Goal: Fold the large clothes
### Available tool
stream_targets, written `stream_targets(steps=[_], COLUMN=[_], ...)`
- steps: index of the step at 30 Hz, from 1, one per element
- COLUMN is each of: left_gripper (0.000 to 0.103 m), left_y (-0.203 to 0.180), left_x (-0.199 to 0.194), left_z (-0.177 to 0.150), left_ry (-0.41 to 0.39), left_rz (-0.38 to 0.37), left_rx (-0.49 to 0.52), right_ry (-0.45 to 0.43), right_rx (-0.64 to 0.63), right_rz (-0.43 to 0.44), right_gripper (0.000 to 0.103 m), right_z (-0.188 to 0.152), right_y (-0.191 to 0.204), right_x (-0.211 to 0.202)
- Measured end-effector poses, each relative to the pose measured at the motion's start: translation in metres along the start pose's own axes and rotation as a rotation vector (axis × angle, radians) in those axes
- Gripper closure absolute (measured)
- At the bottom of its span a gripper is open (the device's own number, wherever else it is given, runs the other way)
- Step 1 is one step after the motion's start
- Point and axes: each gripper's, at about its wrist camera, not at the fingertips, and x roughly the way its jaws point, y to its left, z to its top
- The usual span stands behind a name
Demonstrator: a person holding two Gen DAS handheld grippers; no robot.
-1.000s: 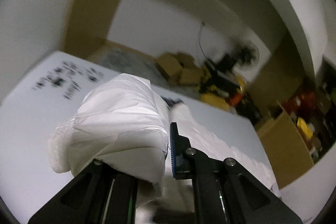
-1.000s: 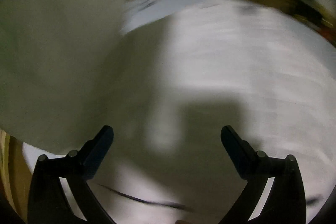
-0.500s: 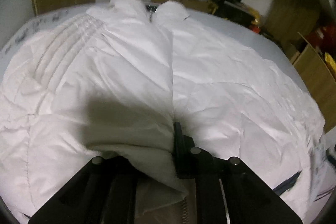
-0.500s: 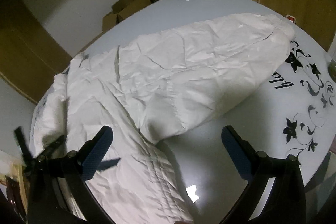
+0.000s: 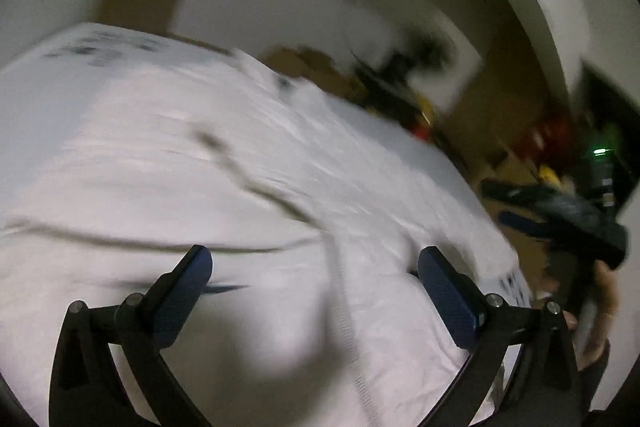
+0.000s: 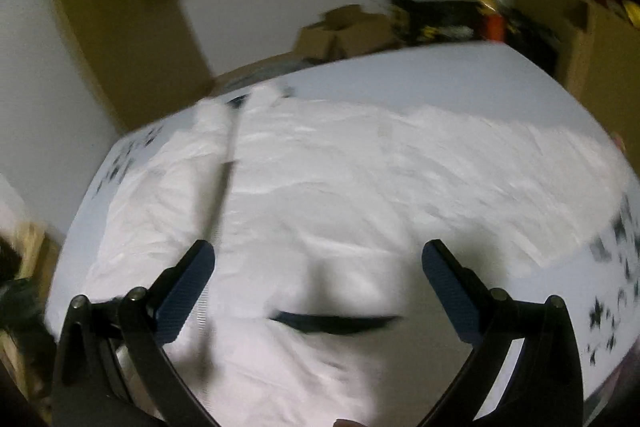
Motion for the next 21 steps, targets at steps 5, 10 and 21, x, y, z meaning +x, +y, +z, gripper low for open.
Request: stream_targets(steps=[5,10,21], left_gripper=[0.000,0.000,0.000], left_y=[0.071,0.101,0.101], left_x=[-0.082,-0.122,-0.116], left_z=[-0.003,-0.014,-0.019], left_ry=[-0.126,-0.125,-0.094], left_rz=[0.145,0.117,0.055], left_rx=[-0.172,-0.254,-0.242], right_ry=[0.107,0.119,0.192], right_rx=[-0.307,-0.543,-0.338], right_rz=[-0.011,-0.237,-0.220], right_gripper=[0.000,0.001,0.086], right_z=[0.006,-0.004,0.027], right_y=[0.151,0.248,0.193], right_x=[0.071,0.147,0.159])
